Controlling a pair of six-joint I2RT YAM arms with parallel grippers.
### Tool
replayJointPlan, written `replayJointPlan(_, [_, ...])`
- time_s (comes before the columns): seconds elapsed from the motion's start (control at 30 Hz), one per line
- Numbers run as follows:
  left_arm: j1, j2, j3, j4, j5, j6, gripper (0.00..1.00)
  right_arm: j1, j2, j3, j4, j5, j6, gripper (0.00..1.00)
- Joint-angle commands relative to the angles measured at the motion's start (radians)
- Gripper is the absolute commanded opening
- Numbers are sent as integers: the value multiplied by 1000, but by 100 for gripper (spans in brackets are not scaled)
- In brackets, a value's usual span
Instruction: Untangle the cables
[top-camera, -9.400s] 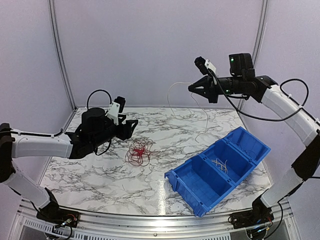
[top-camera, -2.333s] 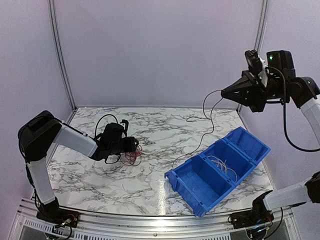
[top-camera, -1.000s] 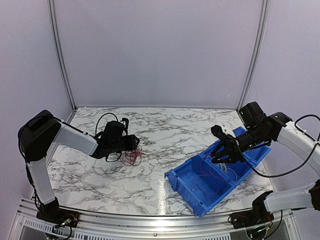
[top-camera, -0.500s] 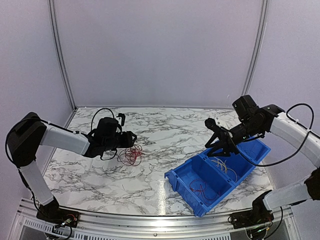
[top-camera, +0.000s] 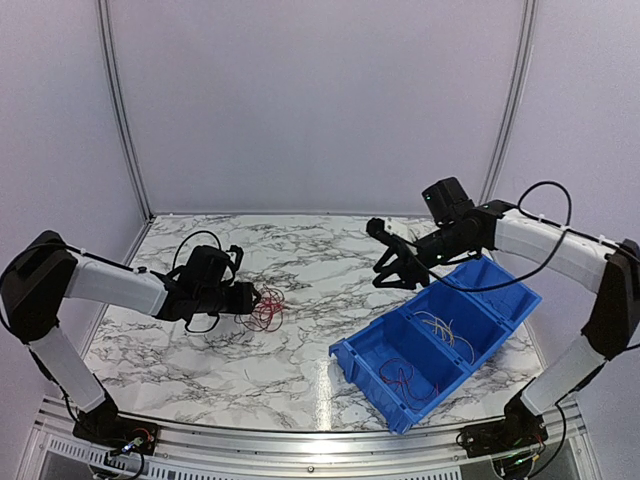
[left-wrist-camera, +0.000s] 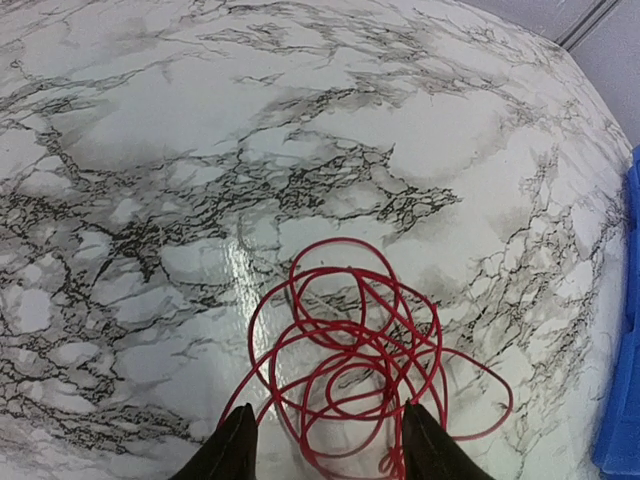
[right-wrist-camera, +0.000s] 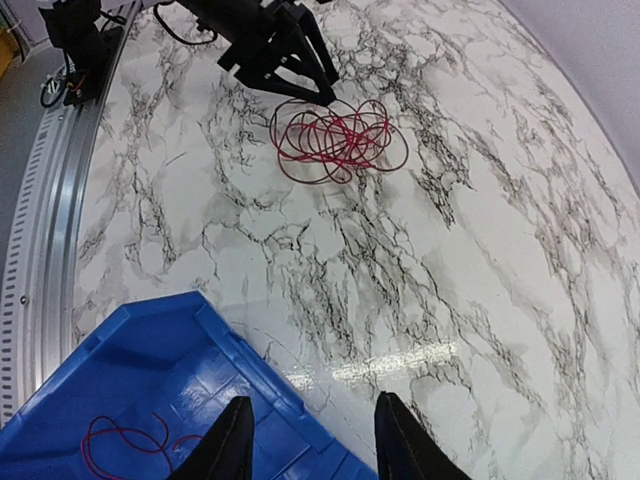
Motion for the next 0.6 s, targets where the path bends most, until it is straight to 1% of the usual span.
replayJointPlan(0.0, [4,-90,-33,-117,-8,-6,52,121,141,122,100,128,73,43])
replayJointPlan(0.1, [4,-148,-53,-169,-33,4,53,200,263,228,96,186,94,46])
replayJointPlan(0.2, [4,-226,-102,-171,-66,15,53,276,381,328,97,242,100,48])
replayJointPlan(0.3, [5,-289,-121,-214,-114,22,54,344,500,419,106,334,108,50])
replayJointPlan(0.43, [5,-353,-130,-252,-127,34,55,378,640,543,106,408,132,51])
replayJointPlan(0.57, [4,-397,-150,-247,-143,56,56,385,723,583,161,445,135,51])
